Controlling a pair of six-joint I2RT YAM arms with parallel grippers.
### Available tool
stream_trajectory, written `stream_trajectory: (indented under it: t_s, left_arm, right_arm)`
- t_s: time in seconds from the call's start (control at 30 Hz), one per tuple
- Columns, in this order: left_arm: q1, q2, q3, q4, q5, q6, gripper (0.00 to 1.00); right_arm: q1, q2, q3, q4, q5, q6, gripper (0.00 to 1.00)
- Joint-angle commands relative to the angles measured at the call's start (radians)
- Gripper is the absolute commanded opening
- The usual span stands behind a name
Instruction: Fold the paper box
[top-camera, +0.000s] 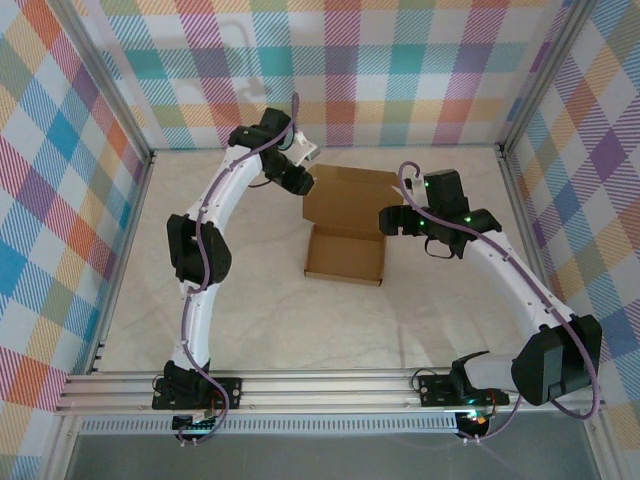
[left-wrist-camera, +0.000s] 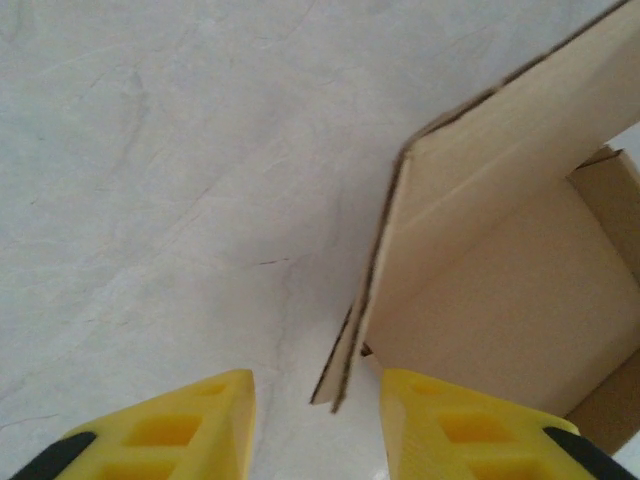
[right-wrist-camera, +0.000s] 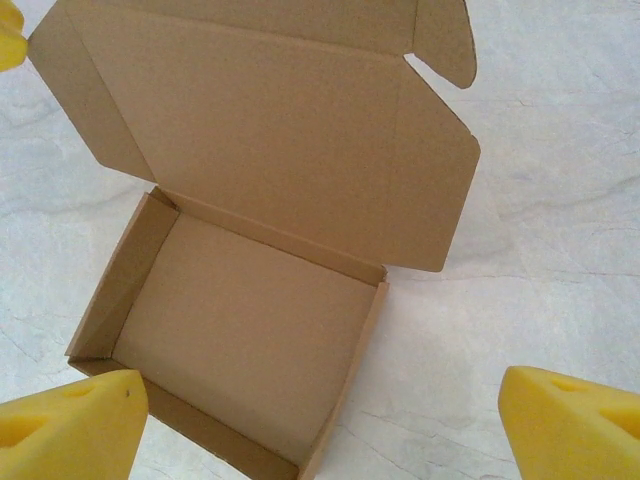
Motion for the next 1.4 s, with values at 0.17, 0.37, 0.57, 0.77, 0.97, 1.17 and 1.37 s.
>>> stream_trajectory:
  t_s: [0.17, 0.37, 0.57, 0.77, 0.97, 1.17, 1.37]
  left_arm:
    - [0.003, 0.047, 0.062, -0.041, 0.084, 0.025, 0.38]
    - [0.003, 0.057, 0.071, -0.045, 0.097, 0.027, 0.21]
    - [0.003, 0.043, 0.069, -0.049, 0.112, 0.033, 0.06]
    - [0.003, 0.021, 0.057, -0.072, 0.133, 0.065, 0.01]
    - [0.003, -0.039, -0.034, -0.072, 0.148, 0.134, 0.0]
    - [0.003, -0.159, -0.245, 0.052, 0.182, 0.268, 0.0]
    - [0.003, -0.177, -0.272, 0.058, 0.183, 0.316, 0.0]
  right_arm:
    - [-0.003, -0.025, -0.02, -0.008, -0.014, 0.01, 0.9]
    - [-0.004, -0.025, -0.021, -0.007, -0.014, 0.013, 0.9]
    - [-0.003, -0.017, -0.018, -0.002, -0.024, 0.016, 0.9]
    - [-0.004, -0.016, 0.005, -0.024, 0.004, -0.031, 0.9]
    - [-0.029, 0.047, 0.101, -0.089, -0.053, -0.186, 0.84]
    - [-0.076, 0.171, 0.226, -0.179, -0.102, -0.346, 0.64]
    - [-0.131, 0.281, 0.334, -0.28, -0.229, -0.483, 0.62]
